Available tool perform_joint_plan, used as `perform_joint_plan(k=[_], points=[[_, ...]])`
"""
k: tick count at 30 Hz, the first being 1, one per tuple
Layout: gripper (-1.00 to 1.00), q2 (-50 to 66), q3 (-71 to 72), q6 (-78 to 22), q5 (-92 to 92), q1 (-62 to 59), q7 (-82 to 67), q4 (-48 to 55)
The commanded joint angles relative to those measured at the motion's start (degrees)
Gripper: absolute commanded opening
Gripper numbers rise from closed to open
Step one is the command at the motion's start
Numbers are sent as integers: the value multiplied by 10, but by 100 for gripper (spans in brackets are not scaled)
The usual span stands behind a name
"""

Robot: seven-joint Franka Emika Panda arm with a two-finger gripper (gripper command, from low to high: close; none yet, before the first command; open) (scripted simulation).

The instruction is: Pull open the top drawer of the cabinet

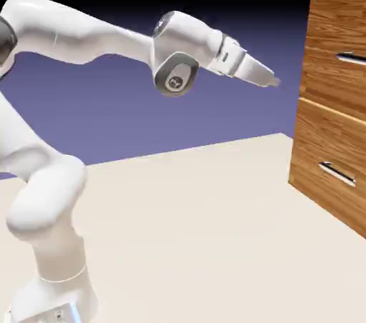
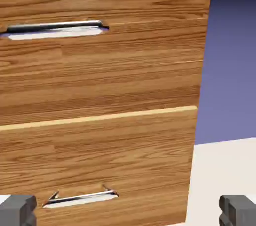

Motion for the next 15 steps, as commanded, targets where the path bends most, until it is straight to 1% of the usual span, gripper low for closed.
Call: perform_joint_plan(k=[1,15], points=[[0,0,20,1,21,-21,-7,14],[0,-5,302,14,322,-312,-106,206]])
